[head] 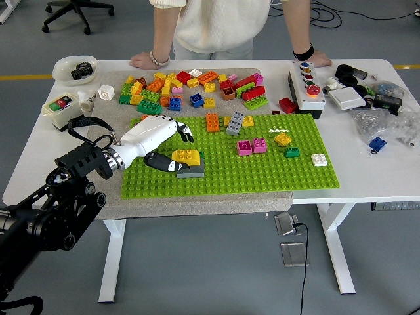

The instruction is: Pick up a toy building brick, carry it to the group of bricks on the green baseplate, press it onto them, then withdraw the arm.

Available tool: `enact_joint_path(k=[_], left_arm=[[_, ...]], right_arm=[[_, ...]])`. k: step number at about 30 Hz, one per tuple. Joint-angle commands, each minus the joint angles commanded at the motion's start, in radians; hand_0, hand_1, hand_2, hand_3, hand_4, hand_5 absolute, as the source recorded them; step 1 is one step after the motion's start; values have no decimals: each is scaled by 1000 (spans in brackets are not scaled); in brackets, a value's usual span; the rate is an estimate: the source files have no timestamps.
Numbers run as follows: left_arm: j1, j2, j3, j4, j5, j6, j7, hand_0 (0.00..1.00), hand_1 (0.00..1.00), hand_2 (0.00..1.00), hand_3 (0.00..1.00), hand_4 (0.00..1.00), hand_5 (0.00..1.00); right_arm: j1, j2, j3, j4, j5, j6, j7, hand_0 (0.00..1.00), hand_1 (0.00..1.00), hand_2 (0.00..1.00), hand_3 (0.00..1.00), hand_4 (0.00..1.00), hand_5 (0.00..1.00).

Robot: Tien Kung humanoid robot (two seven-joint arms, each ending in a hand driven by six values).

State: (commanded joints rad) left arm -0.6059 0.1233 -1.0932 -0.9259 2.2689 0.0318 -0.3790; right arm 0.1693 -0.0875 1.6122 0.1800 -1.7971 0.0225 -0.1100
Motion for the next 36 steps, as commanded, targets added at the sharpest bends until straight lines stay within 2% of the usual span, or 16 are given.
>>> enact_joint_path(k=[19,28,36], left_arm=[[0,-1,-2,-4,0,-10,-3,764,715,590,592,868,193],[10,1,-4,-30,0,-31,-2,764,714,590,592,870,191],[22,1,-22,-80,-65,-50,0,764,713,593,594,881,199]], right_arm=[[2,-1,1,0,1,0,0,740,633,674,611,818,523],[2,1,0,0,3,-1,0,739,633,674,611,818,521],[2,0,2,0,2,0,0,740,633,674,611,818,520]])
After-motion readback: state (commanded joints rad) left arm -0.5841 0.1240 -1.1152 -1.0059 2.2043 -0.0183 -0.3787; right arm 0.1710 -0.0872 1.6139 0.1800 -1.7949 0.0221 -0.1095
